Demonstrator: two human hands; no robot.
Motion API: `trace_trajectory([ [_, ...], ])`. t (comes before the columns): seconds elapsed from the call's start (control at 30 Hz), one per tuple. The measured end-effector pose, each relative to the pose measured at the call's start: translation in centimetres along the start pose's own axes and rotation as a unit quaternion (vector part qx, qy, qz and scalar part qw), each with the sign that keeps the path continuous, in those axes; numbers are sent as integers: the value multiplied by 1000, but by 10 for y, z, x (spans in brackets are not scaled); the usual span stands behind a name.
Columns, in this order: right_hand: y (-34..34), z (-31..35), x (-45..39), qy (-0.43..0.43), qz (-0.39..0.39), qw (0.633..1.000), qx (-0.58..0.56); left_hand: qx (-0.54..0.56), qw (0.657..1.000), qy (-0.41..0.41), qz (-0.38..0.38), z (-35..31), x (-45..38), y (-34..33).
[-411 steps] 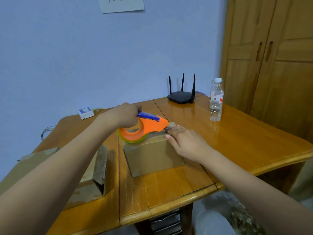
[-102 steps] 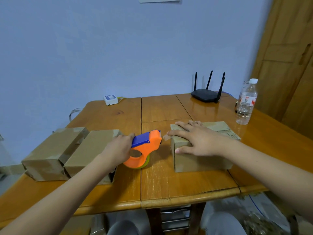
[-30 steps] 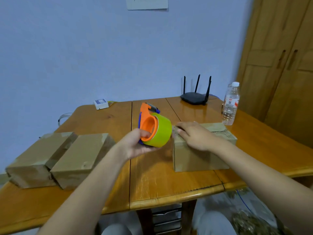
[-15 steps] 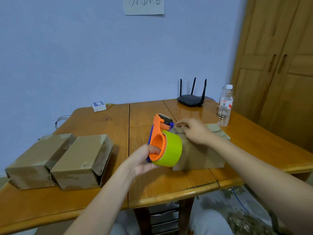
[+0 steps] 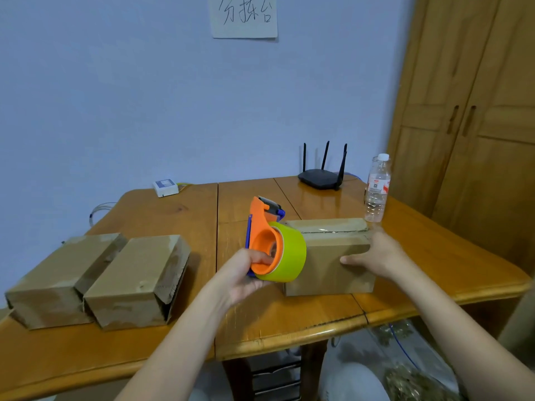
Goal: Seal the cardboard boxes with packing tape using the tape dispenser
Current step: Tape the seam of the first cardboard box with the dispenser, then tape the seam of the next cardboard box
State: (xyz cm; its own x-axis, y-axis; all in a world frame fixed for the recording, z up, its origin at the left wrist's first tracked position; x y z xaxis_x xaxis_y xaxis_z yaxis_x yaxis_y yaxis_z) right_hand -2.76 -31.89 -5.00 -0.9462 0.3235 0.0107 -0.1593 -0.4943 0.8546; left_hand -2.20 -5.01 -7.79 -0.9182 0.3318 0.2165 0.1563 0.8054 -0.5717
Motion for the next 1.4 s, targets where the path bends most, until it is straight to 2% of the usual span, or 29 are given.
trace_trajectory([
  [0.1, -3, 7, -5, -13, -37, 999, -37, -29, 999, -17, -1, -9, -3, 3],
  [0.33, -8, 76, -48, 57, -63, 987, -137, 10, 996, -83, -36, -63, -30, 10],
  [0.57, -32, 132, -113, 90, -50, 987, -123, -3, 988, -111, -108, -109, -82, 36],
  [0.8, -77, 150, -159, 74, -19, 991, -106, -82, 977, -80, -178, -114, -123, 64],
  [0.93, -90, 148, -168, 58, -9, 996, -69, -115, 973, -67, -187, -113, -131, 70],
  [1.03, -92, 148, -164, 34, 28, 999, 2, -133, 970, -78, -186, -121, -119, 66],
  [1.1, -83, 151, -151, 10, -4, 999, 42, -133, 968, -87, -193, -134, -102, 67],
  [1.17, -73, 161, -126, 28, -62, 997, 40, -130, 968, -91, -196, -148, -76, 69],
  [1.23, -70, 174, -96, 61, -82, 995, 8, -117, 968, -92, -199, -161, -45, 75],
  [1.3, -78, 189, -66, 83, -43, 995, -30, -121, 967, -99, -203, -172, -13, 89],
  [1.4, -106, 210, -19, 103, 112, 987, -47, -157, 951, -113, -241, -182, 31, 120],
])
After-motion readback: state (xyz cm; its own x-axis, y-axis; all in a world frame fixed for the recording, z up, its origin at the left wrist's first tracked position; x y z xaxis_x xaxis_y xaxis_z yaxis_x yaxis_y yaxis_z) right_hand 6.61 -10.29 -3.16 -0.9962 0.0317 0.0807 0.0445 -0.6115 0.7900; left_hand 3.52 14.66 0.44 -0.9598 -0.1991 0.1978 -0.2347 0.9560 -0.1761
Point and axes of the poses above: each hand's wrist, its own x-axis away from the middle knuckle, its own y-axis out of the back of the hand, z = x × y, the point moved 7 cm from there along -x, towards the middle knuckle, and after that the axes turned 11 degrees about x, right-handed, at the moved point
